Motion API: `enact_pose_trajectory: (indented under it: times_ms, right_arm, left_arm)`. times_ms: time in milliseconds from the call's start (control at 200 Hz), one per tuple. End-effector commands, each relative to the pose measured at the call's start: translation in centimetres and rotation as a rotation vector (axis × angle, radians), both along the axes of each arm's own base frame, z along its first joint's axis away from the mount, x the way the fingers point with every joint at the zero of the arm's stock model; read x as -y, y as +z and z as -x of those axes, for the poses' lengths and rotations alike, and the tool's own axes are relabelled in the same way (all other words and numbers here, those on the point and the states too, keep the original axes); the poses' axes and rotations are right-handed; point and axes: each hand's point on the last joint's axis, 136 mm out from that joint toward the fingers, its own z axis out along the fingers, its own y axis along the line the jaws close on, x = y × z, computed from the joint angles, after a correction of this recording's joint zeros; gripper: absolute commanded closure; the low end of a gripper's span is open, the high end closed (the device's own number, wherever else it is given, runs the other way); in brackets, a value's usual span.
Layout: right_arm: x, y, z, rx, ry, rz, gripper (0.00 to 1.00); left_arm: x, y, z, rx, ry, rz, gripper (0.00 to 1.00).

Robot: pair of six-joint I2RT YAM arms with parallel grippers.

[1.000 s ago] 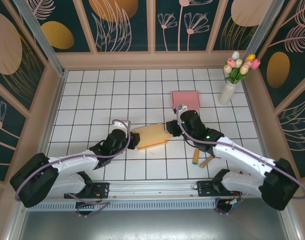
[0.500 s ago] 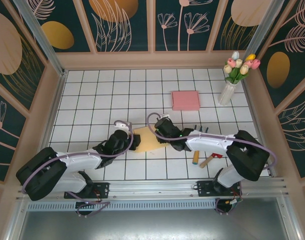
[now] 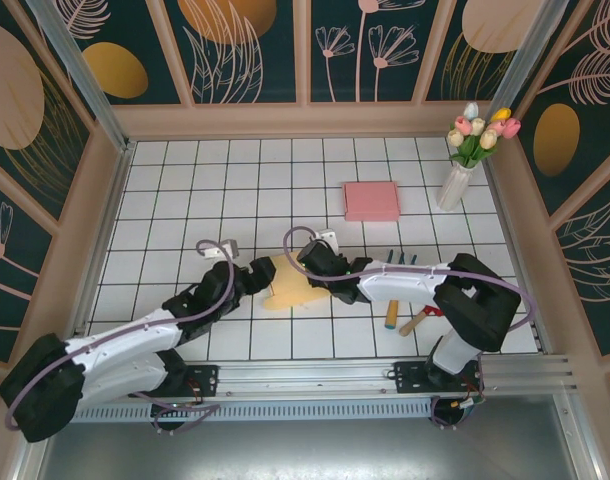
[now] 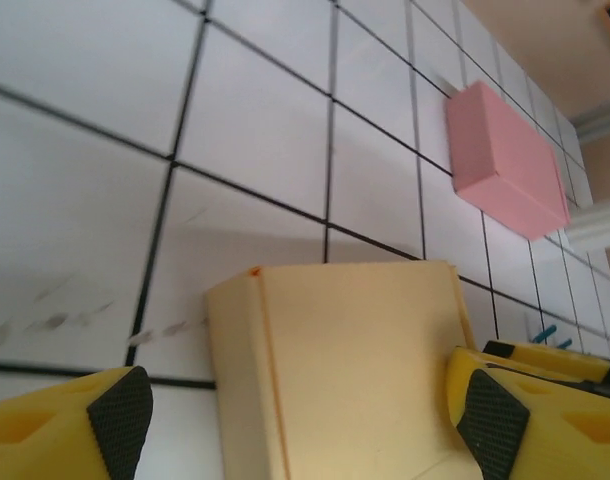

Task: Fold the paper box

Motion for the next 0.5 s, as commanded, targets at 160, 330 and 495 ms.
enact_pose_trajectory:
  times_ms: [160, 330, 495]
  right_arm:
    - [0.8, -1.5, 0.8, -0.052, -0.079, 0.047, 0.52]
    - [0.8, -1.6, 1.0, -0.057, -0.075, 0.037, 0.52]
    - [0.8, -1.5, 1.2, -0.055, -0.075, 0.027, 0.52]
  left_arm:
    - [-1.7, -2.3, 3.0, -0.24, 0.146, 0.138, 0.16]
    - [-1.2, -1.2, 3.2, -0.277, 0.17, 0.092, 0.19]
    - [0.7, -1.2, 3.6, -0.336, 0.15, 0.046, 0.2]
